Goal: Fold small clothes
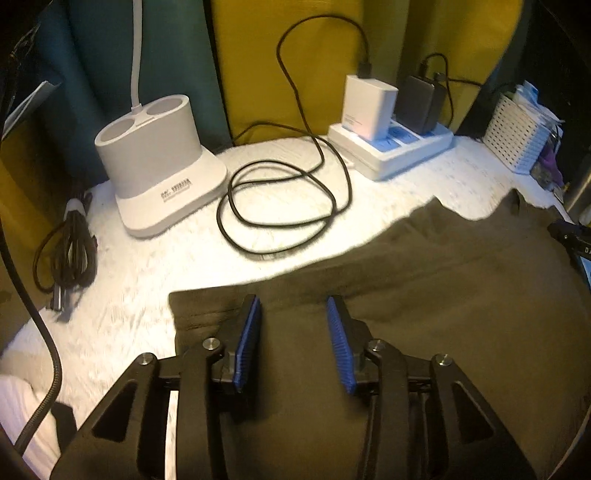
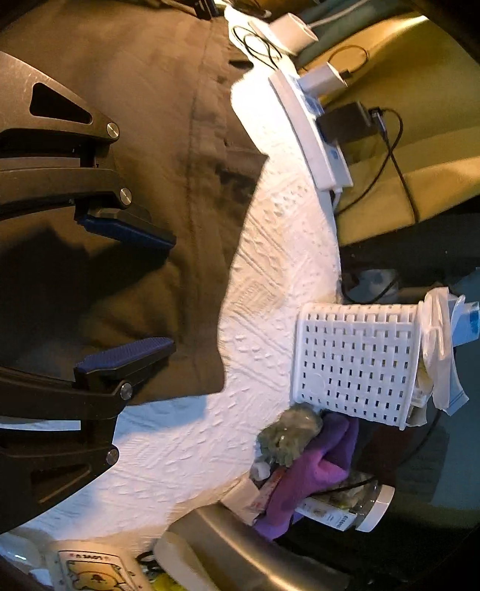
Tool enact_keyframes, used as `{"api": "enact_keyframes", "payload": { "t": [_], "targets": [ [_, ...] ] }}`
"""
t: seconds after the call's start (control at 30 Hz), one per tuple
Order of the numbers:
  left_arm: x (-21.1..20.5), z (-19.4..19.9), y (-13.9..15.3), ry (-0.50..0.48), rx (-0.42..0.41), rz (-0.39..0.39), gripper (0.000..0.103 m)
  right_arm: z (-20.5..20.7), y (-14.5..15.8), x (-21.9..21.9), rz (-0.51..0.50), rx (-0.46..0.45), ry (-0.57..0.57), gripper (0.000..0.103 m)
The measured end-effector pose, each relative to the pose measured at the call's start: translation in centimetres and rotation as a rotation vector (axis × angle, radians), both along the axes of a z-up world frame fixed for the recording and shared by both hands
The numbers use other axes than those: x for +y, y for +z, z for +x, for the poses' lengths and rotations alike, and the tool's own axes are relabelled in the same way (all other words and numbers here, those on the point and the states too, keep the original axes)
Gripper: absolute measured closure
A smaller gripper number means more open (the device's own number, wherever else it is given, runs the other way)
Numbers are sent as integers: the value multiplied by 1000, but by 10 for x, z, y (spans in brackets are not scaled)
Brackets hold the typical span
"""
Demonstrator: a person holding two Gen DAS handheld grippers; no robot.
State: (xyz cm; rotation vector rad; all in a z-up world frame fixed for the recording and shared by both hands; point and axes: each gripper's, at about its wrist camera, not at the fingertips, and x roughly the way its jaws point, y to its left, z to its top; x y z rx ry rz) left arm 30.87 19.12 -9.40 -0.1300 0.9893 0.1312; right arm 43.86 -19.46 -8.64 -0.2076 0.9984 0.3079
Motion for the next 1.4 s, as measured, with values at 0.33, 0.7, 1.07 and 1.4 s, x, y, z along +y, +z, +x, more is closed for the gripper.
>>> {"api": "enact_keyframes", "payload": {
  "t": [0.33, 0.7, 1.07, 1.4],
  "targets": [
    [9, 14, -3, 52, -35, 50, 62, 18, -6, 6, 0, -33, 18, 49],
    [-1, -14, 28, 47, -96, 5, 63, 17, 7, -4, -76, -46, -61, 49],
    [-59, -80, 49, -57, -150, -55, 62, -45, 39, -37, -71, -83, -109, 37],
    [-96, -127, 31, -46, -148, -132, 62, -129, 43, -67, -68, -80, -133, 37]
  ]
}}
